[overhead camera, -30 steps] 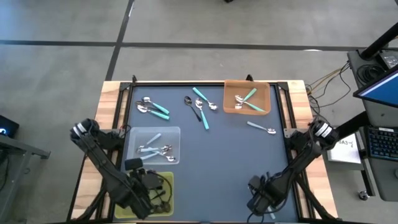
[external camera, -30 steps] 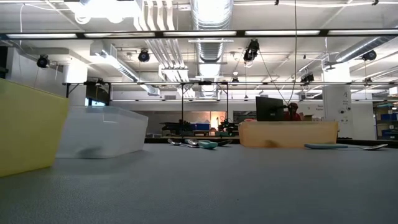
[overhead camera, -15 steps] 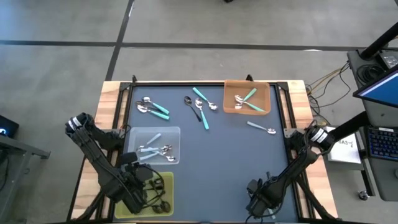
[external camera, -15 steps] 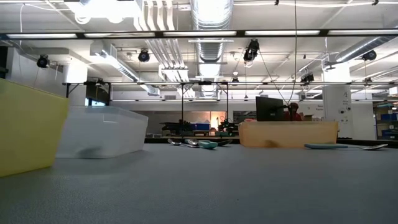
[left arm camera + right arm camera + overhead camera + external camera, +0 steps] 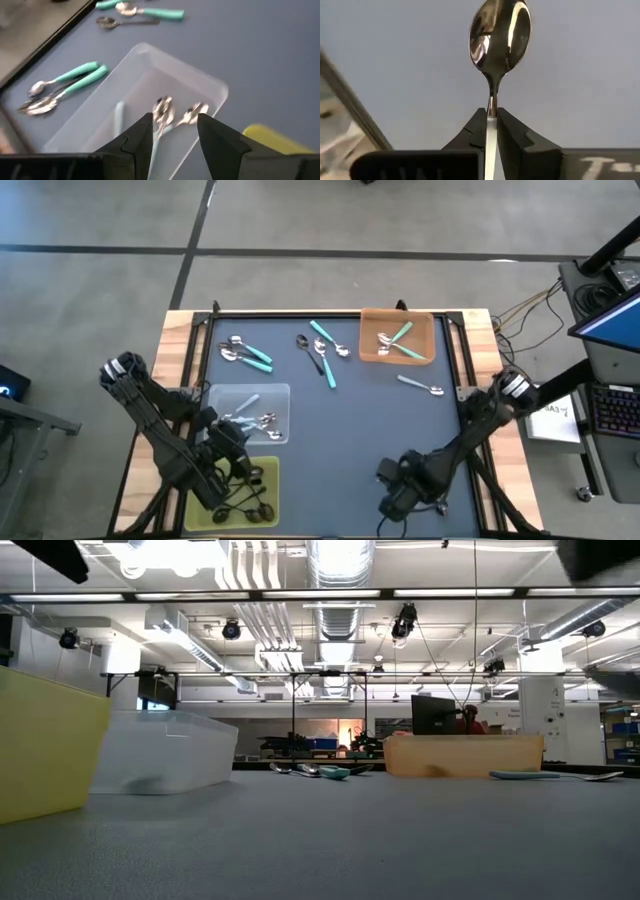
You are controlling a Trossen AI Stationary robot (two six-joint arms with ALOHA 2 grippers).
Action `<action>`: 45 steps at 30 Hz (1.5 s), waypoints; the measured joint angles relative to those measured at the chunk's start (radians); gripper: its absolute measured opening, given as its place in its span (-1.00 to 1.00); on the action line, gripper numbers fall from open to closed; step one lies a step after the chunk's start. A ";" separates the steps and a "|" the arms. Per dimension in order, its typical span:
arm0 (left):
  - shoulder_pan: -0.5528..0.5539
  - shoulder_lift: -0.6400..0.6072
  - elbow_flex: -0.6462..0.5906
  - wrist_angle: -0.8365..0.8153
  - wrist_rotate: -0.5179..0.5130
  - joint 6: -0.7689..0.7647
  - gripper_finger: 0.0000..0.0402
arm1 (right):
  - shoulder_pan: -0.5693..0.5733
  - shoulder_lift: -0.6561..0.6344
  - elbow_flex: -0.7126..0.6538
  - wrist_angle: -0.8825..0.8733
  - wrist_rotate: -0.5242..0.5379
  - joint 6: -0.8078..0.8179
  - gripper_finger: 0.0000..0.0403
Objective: Sort silverware by color (type)
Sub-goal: Put the light blue spoon into the white bin
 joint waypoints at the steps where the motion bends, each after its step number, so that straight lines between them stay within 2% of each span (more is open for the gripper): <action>1: 0.000 -0.009 -0.020 0.035 -0.024 -0.005 -0.32 | -0.017 -0.004 0.024 0.000 0.067 -0.054 -0.93; 6: -0.001 -0.069 -0.149 0.343 -0.133 0.099 -0.32 | -0.141 -0.005 0.164 0.075 0.413 -0.316 -0.93; 8: -0.001 -0.097 -0.212 0.499 -0.159 0.196 -0.32 | -0.190 -0.003 0.210 0.151 0.509 -0.414 -0.93; 10: -0.001 -0.124 -0.276 0.656 -0.164 0.296 -0.32 | -0.240 -0.001 0.242 0.234 0.555 -0.506 -0.93; 13: -0.001 -0.162 -0.368 0.878 -0.168 0.419 -0.32 | -0.312 -0.001 0.258 0.419 0.569 -0.627 -0.93; 17: 0.006 -0.196 -0.468 1.119 -0.249 0.596 -0.32 | -0.379 0.003 0.260 0.622 0.564 -0.755 -0.93; 20: 0.028 -0.215 -0.522 1.252 -0.344 0.681 -0.32 | -0.410 0.005 0.260 0.698 0.507 -0.820 -0.93; 22: 0.055 -0.226 -0.548 1.318 -0.370 0.706 -0.32 | -0.425 0.006 0.259 0.726 0.479 -0.855 -0.93; 26: 0.120 -0.233 -0.574 1.425 -0.358 0.787 -0.32 | -0.443 0.010 0.259 0.756 0.472 -0.914 -0.93; 31: 0.207 -0.226 -0.578 1.633 -0.229 1.083 -0.32 | -0.456 0.033 0.259 0.754 0.469 -0.941 -0.93; 33: 0.236 -0.219 -0.560 1.657 -0.215 1.146 -0.32 | -0.458 0.042 0.258 0.753 0.469 -0.942 -0.93; 38: 0.267 -0.215 -0.538 1.659 -0.353 1.149 -0.32 | -0.456 0.044 0.258 0.759 0.469 -0.966 -0.93; 45: 0.317 -0.215 -0.532 1.658 -0.310 1.156 -0.32 | -0.456 0.044 0.258 0.791 0.463 -1.035 -0.93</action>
